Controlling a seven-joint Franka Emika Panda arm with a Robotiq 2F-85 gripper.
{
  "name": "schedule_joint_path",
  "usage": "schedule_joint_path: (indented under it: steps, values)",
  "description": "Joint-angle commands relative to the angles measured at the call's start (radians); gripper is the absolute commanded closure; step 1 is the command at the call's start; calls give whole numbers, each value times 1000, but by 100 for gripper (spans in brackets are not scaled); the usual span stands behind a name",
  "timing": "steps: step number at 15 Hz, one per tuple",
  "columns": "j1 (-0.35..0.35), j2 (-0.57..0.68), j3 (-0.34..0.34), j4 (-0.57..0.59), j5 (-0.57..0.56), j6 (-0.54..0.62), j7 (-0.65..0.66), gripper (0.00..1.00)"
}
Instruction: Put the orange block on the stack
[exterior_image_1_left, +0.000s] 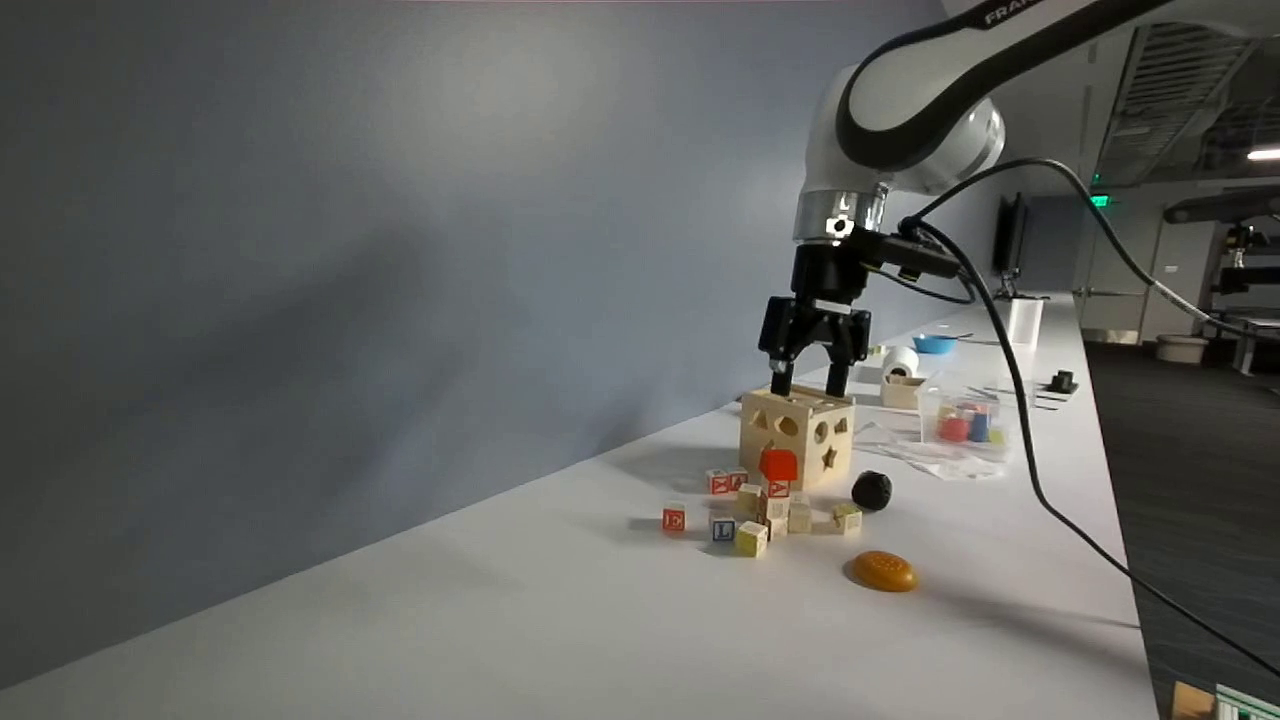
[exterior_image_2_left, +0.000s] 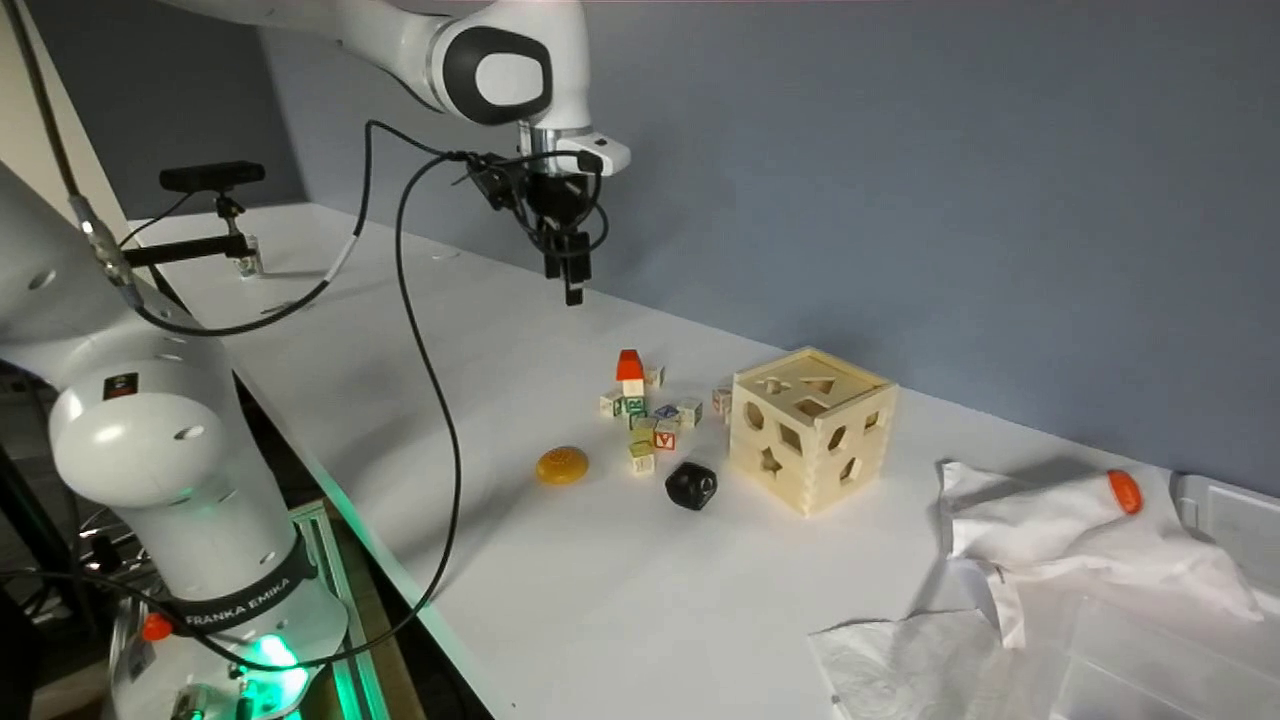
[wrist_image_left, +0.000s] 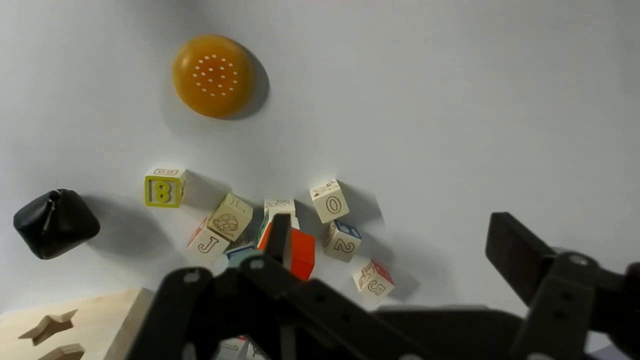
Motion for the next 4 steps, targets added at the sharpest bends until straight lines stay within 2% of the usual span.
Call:
schedule_joint_path:
  steps: [1,4]
  values:
    - [-2,8,4,1,0,0,0,0]
    - [-1,26,5,1,0,4,0,0]
